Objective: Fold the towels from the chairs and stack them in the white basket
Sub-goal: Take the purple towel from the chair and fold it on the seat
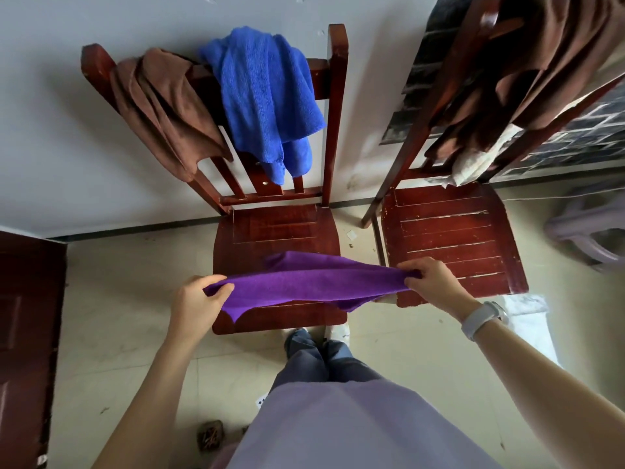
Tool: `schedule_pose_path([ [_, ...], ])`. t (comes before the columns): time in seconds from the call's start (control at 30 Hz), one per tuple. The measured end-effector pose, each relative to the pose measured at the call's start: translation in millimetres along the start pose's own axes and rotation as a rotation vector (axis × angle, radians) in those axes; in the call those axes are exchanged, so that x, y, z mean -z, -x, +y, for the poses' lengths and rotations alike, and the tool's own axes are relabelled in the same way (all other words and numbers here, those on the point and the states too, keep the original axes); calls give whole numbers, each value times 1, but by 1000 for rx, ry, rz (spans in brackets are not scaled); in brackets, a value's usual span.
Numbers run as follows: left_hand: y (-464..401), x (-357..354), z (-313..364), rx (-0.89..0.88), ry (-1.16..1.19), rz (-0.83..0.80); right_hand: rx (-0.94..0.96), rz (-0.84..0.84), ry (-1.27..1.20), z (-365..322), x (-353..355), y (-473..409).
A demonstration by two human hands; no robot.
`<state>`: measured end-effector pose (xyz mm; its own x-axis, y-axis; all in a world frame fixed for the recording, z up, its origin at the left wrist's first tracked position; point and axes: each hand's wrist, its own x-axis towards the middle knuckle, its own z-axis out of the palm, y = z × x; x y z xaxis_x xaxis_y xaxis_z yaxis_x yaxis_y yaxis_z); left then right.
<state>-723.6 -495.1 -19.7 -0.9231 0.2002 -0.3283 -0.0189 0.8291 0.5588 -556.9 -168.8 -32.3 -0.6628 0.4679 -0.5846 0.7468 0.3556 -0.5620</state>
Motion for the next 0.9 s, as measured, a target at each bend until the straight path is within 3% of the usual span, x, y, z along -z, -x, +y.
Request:
schedule_pose_path([
  [0.07,7,-4,-4,56,66,-27,58,-102,254,5,-1,0],
  [0.17,17,-14,-13,107,130,-72,102,-164,389,10,-9,5],
  [0.3,26,-20,-27,108,124,-115,160,-5,345,12,-20,14],
  [0.43,25,-14,-38,11,-127,-200,230,190,236,12,-28,24],
  [0.57,23,-2,-48,-79,-219,-221,221,258,209,13,-35,37],
  [0.7,28,8,-58,-146,5,-204,164,329,187,16,-45,49],
  [0.8,32,14,-57,-91,262,-198,63,375,-34,3,-55,59],
  [0.9,33,19,-49,-84,329,-121,35,415,-216,-13,-63,64],
])
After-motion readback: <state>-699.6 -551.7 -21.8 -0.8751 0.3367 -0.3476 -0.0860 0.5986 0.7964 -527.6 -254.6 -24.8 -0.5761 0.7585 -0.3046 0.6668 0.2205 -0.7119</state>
